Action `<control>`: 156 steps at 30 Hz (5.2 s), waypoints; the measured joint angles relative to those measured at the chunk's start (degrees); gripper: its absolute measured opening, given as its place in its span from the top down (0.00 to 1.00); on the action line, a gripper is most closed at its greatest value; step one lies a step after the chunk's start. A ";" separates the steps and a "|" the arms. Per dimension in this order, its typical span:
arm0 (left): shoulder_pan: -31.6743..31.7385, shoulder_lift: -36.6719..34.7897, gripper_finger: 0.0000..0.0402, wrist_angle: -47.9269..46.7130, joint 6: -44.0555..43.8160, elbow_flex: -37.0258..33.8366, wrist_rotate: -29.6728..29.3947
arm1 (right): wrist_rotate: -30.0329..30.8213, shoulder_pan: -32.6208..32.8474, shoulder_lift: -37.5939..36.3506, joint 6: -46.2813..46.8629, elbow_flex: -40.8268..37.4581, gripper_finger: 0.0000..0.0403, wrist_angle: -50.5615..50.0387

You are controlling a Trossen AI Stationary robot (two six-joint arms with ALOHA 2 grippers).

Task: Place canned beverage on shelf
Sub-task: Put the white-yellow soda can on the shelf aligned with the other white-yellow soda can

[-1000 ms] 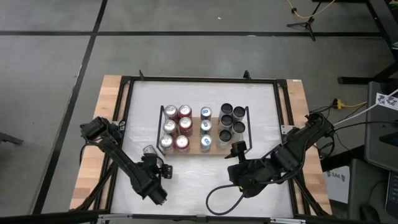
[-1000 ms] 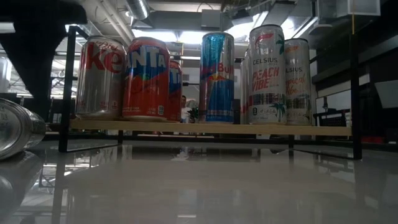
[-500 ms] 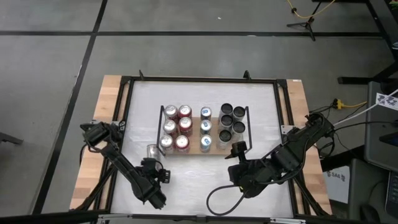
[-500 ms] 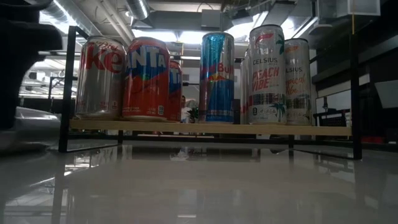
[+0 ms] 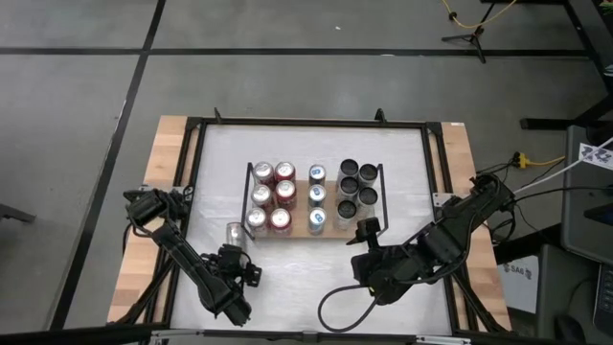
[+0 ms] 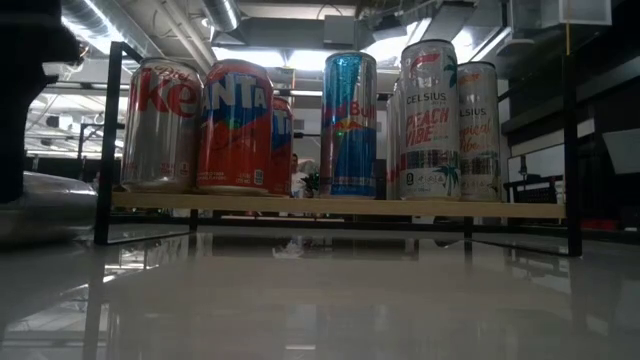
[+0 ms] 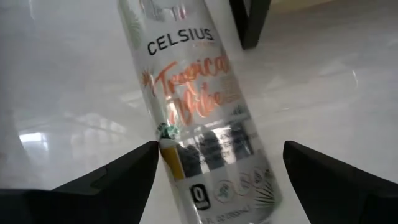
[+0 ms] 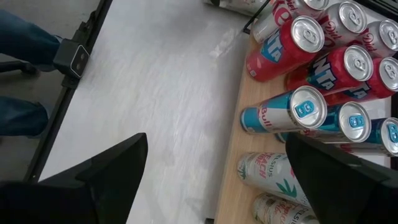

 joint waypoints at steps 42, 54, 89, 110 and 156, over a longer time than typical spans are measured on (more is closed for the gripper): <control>-3.29 -0.05 0.37 5.20 -4.65 -3.96 3.46 | 0.00 0.00 0.00 0.00 0.00 0.06 0.07; -6.78 -0.05 0.37 8.58 -4.79 -2.23 3.61 | 0.00 0.00 0.00 0.00 0.00 0.06 1.52; -5.49 -0.05 0.34 22.26 26.69 -2.17 2.19 | -1.53 -0.02 0.04 0.35 -0.57 0.06 13.87; -5.40 -0.05 0.33 22.18 26.46 -2.19 3.98 | -1.53 0.00 0.04 0.37 -0.59 0.06 13.68; -5.19 -0.07 0.20 22.14 19.52 -2.19 2.78 | -1.55 -0.02 0.02 0.35 -0.59 0.06 13.31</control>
